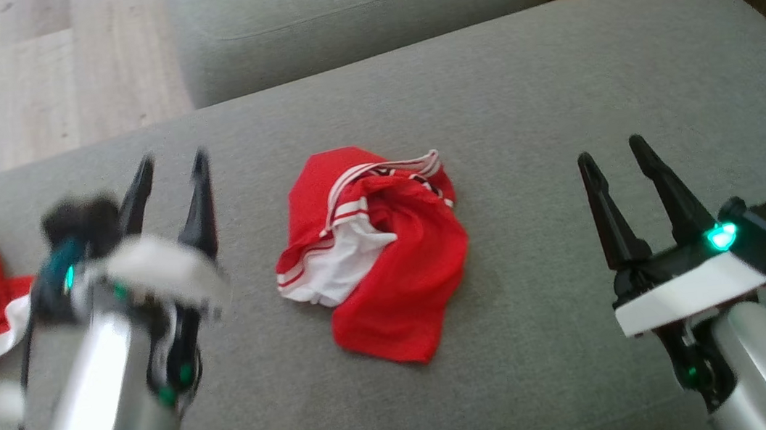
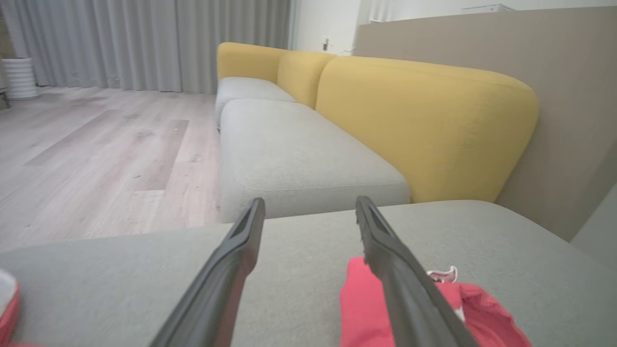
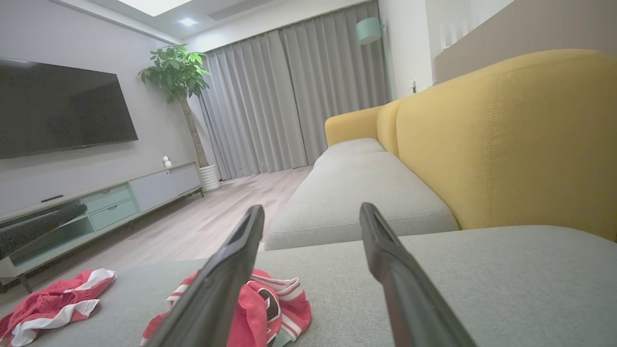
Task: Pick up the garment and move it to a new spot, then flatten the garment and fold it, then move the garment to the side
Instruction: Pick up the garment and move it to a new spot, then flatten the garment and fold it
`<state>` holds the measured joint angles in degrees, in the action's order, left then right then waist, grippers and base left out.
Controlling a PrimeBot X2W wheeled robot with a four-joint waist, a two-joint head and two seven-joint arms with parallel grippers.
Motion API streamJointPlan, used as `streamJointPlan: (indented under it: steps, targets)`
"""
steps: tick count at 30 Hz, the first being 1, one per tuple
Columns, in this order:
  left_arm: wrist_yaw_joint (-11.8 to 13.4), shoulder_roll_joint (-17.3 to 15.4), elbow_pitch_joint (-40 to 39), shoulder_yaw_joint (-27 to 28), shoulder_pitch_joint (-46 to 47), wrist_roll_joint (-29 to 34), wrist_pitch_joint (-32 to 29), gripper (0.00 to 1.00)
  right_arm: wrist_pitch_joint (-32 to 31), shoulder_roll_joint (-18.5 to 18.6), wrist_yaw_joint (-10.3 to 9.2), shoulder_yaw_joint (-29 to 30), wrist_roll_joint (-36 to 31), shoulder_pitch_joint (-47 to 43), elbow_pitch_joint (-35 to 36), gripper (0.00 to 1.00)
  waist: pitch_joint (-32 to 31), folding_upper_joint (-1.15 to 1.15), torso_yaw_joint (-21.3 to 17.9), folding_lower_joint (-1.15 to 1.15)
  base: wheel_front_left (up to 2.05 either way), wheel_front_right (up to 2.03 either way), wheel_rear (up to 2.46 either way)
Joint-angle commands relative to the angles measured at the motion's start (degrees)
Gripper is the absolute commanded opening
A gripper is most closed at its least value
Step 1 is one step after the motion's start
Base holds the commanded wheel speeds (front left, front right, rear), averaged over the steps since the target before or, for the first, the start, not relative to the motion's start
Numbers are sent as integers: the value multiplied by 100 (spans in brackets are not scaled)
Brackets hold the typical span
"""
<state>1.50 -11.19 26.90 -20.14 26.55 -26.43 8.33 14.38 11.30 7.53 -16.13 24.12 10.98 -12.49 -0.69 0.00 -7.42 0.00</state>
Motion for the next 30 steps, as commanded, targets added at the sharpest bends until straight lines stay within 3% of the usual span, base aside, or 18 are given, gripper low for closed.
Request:
streamJointPlan:
  steps: [1,7,14,30]
  targets:
    - [68,-220,-297,252,-2,-18,104,100,62,23,-4,-62,-36,103,217,100,-26,0,105,0,0,0,0]
    - [557,-379,-1326,655,-1212,-16,532,100,62,19,-4,51,-77,-159,290,100,-39,0,292,0,0,0,0]
    - [881,-201,-2067,894,-2337,139,656,100,62,-31,-4,229,-112,-469,337,100,-11,0,361,0,0,0,0]
    - [817,131,-2361,1199,-2655,452,666,100,62,20,-4,148,-43,-476,244,100,5,0,298,0,0,0,0]
